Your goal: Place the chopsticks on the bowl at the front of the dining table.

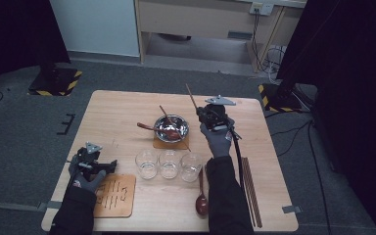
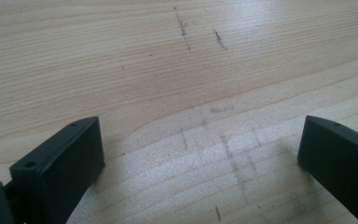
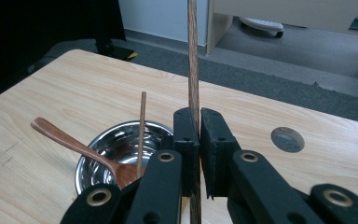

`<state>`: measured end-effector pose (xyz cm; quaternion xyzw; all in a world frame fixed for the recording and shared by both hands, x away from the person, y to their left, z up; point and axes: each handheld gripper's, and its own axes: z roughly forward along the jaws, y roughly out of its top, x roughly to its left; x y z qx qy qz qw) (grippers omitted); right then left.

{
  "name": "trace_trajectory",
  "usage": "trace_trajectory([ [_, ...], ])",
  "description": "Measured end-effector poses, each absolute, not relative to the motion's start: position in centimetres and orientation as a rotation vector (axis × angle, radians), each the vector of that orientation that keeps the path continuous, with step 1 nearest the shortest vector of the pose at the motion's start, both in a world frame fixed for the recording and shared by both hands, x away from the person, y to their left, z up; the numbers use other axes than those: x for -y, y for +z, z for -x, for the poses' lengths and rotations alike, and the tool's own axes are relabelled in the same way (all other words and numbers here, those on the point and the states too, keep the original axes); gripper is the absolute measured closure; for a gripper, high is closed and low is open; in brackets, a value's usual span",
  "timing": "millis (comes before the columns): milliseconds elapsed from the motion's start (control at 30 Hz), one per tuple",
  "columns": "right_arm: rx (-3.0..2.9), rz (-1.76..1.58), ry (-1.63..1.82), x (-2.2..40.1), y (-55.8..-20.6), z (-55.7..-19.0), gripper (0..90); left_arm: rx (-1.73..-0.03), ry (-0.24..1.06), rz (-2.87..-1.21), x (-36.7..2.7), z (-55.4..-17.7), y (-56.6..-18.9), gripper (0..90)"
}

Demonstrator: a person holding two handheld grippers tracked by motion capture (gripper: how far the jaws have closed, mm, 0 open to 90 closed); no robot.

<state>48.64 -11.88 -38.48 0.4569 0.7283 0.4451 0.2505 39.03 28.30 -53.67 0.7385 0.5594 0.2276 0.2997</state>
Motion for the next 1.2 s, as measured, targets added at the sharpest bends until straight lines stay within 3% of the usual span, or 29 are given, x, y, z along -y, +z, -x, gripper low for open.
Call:
trace_trajectory([
  [700, -2.007, -1.242, 1.211, 9.2, -38.5, -51.1, 85.5, -1.485, 0.604, -1.96, -28.3, -39.0, -53.7, 0.0],
  [1200, -2.037, -1.277, 1.236, 8.0, -41.3, -53.3, 85.5, -1.485, 0.604, -1.96, -28.3, -39.0, -53.7, 0.0],
])
